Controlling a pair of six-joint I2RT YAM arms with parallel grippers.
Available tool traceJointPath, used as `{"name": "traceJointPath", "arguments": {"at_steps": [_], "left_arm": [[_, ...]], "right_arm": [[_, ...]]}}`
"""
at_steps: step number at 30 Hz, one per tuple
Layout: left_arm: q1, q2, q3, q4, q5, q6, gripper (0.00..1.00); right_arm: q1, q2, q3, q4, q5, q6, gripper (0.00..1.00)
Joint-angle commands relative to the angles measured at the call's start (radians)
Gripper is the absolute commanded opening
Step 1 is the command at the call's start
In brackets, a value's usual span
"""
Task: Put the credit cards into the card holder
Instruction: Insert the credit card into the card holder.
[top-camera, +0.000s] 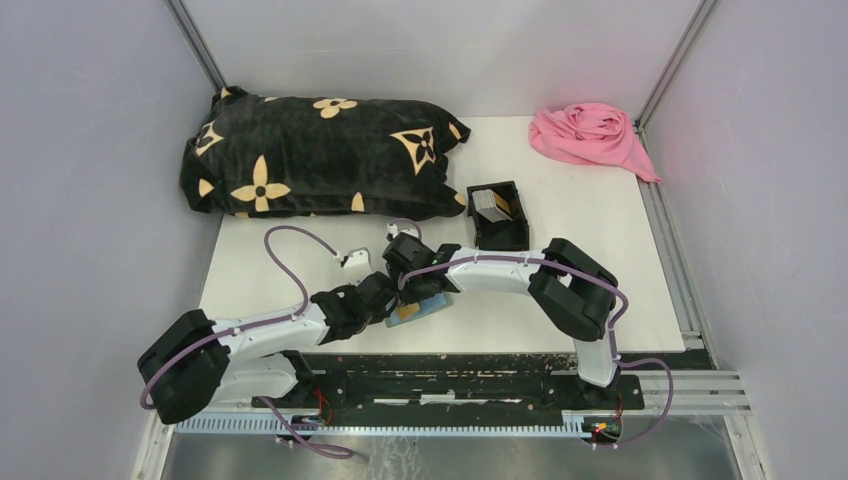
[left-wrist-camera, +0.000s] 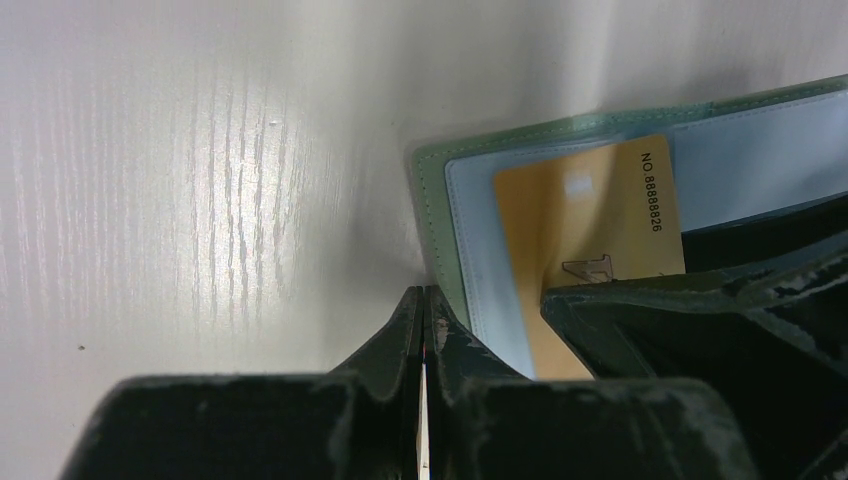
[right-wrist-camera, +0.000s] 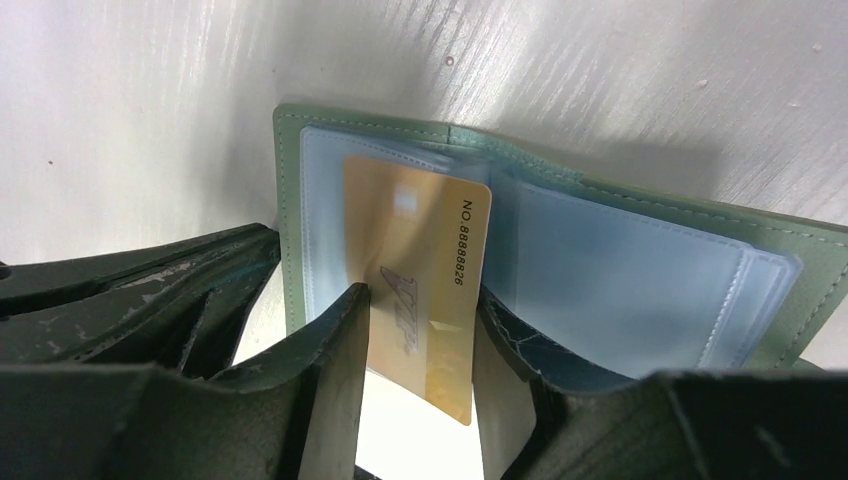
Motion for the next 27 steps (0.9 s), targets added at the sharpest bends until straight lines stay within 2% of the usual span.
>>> {"name": "traceJointPath", "arguments": {"at_steps": [1,4,8,10,11,19,27], "left_arm": [[-0.039,0.037,-0.017,0.089,0.117,-0.003,0.03],[-0.052,0.032,-0.019,0.092,0.116,-0.011,0.03],[-0.059,0.028,-0.021,0.088,0.109,-0.012,0.03],[-0.058,0.023,-0.027,0.086,0.105,-0.012,0.03],[-0.059,0.02,-0.031,0.087,0.104,-0.013,0.03],[-0.059,-0.005,-0.034,0.072,0.1,-0.015,0.03],[-0.06,-0.018,-0.036,0.065,0.089,-0.02,0.03]], "right_arm": [[0.023,0.111,-0.035,0.028,0.035,0.019,0.44],[0.024,0.116,-0.02,0.012,0.045,0.021,0.44],[0.024,0.104,-0.026,0.004,0.071,0.024,0.51],[0.023,0.082,-0.03,-0.001,0.091,0.018,0.6],[0.023,0.071,-0.031,-0.004,0.102,0.013,0.61],[0.018,-0.009,-0.042,-0.001,0.16,0.001,0.61],[0.003,-0.093,-0.116,0.078,0.182,0.011,0.6]]}}
